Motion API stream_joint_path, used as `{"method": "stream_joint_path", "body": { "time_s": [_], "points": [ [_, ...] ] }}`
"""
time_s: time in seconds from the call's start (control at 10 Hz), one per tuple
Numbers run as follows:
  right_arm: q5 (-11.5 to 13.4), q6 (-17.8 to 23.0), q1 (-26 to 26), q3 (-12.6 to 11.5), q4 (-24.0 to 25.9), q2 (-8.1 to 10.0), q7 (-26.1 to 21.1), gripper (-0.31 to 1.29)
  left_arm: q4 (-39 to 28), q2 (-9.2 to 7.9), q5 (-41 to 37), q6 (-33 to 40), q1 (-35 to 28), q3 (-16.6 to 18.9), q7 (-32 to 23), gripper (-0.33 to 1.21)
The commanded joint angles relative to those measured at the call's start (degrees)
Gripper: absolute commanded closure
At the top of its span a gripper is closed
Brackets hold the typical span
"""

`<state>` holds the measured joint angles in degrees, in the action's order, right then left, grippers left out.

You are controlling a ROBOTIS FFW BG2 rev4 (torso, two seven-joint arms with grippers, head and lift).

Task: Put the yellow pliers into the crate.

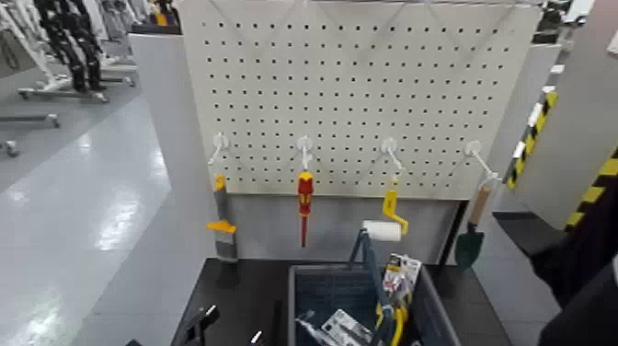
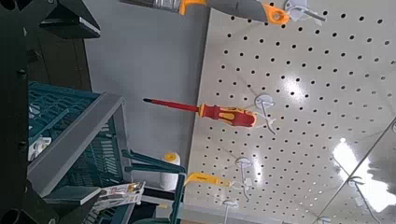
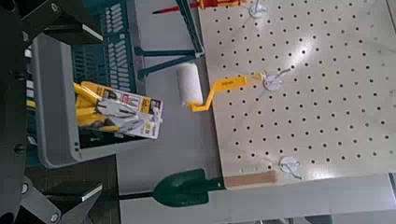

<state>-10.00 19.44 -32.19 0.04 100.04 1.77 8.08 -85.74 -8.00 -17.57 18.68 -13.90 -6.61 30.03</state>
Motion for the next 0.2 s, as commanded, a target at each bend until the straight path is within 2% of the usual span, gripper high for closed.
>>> {"method": "stream_joint_path", "body": {
  "time_s": [0.1,0.2],
  "points": [
    [0.9,0.3,-1.3,1.3,0.1,-0.1,-2.0,0.2,-4.1,0.53,2.2,-3.0,-2.4,2.3,-0.6,0.12],
    [0.9,-0.3,-1.4,1.5,0.2,0.25,-2.1,0.2,-4.2,0.71,2.3,-3.0,-2.4,2.5,-0.4,0.12]
  ]
}}
